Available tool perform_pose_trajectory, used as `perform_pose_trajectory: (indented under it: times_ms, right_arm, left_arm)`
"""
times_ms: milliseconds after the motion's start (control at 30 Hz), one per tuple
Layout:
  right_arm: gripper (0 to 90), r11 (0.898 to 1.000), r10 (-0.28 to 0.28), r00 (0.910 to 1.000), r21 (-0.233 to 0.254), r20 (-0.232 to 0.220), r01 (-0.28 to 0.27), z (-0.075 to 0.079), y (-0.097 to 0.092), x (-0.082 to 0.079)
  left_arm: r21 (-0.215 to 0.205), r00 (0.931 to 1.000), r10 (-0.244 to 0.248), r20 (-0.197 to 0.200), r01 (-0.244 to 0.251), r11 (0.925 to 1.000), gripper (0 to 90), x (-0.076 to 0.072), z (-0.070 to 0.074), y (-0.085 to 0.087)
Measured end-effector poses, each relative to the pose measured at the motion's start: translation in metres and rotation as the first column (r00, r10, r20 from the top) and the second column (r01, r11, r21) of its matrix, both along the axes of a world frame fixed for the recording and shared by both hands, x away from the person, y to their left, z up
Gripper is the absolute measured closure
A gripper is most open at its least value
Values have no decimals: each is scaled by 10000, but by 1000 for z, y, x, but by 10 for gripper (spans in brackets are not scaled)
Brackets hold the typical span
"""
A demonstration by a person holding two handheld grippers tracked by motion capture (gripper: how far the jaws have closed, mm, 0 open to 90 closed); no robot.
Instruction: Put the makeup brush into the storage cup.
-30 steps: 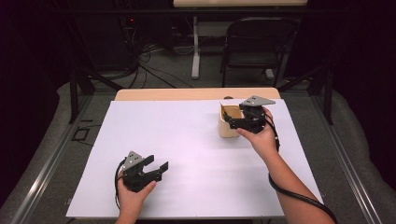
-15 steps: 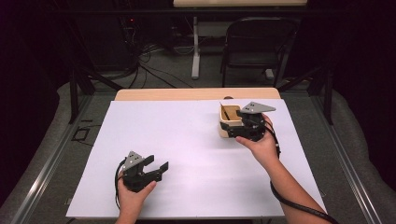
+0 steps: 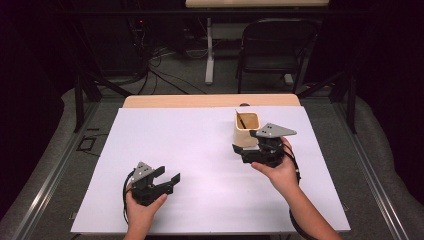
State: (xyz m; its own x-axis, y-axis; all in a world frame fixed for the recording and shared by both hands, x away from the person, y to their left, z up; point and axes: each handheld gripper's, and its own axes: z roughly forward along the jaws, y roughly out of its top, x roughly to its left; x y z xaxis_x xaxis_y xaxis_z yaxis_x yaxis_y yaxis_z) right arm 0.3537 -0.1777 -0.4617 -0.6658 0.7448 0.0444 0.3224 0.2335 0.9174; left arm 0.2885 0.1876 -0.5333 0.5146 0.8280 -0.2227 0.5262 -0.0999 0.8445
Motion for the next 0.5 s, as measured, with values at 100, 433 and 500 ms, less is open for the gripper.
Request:
perform_pose_trajectory:
  times_ms: [100, 433, 500]
  right_arm:
    - [195, 9999, 67, 9999, 97, -131, -66, -5, 1, -10]
    - [201, 9984, 507, 9981, -226, -356, -515, -29, 10, -43]
    - [202, 9981, 561, 9978, -228, -345, -569, -36, 11, -47]
  left_arm:
    - [-8, 10000, 13, -14, -13, 10000, 310, 0, 0, 0]
    - [19, 10000, 0, -16, 0, 10000, 310, 0, 0, 0]
    - [16, 10000, -9, -17, 9, 10000, 310, 0, 0, -1]
